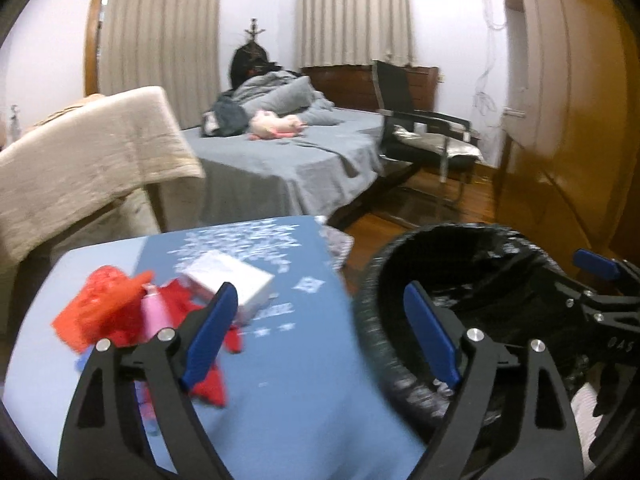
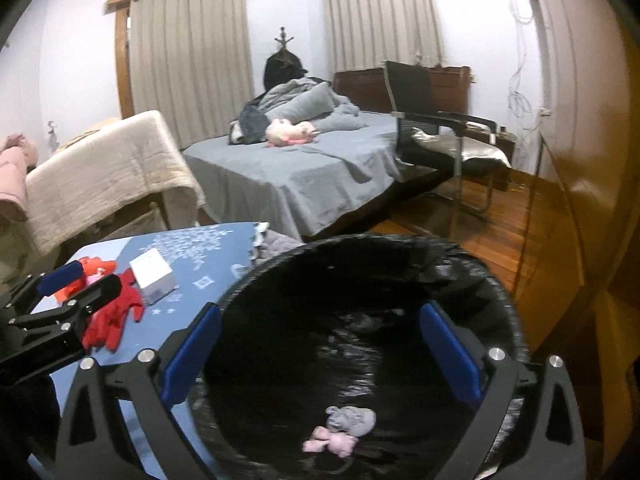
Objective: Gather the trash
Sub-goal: 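Carry both socks over the black bin and open both tools to drop them, then move the left tool to the blue plastic bag and grasp it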
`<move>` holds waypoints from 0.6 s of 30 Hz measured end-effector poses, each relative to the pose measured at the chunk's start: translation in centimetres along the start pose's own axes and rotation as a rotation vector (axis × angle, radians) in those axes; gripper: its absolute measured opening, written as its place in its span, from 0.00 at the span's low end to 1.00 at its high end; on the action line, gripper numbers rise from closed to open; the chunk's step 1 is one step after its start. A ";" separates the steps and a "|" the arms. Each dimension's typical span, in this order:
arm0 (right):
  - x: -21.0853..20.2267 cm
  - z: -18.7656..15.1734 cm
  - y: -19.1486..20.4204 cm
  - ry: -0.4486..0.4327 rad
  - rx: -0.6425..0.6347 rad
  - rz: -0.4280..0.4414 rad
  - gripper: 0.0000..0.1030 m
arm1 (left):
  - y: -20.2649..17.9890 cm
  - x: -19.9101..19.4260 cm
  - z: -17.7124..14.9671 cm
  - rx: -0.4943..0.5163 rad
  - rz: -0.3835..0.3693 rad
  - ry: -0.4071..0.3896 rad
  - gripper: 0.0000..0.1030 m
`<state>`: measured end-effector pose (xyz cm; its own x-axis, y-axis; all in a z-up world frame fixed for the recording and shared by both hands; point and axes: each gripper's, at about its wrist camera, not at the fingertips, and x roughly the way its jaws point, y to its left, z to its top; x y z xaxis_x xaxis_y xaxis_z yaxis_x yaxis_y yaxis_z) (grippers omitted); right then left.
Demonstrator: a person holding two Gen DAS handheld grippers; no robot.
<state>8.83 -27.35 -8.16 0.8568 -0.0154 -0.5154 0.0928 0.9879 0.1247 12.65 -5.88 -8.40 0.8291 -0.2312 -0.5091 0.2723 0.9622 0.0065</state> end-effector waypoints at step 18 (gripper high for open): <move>3.5 -1.1 13.4 0.021 -0.157 0.239 0.95 | 13.4 -2.9 -3.3 -0.124 0.332 0.022 0.82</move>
<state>12.47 -13.98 -9.24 0.8341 0.2223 -0.5048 -0.1918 0.9750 0.1125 12.27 8.18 -9.64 0.8513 0.0992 -0.5153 -0.0729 0.9948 0.0710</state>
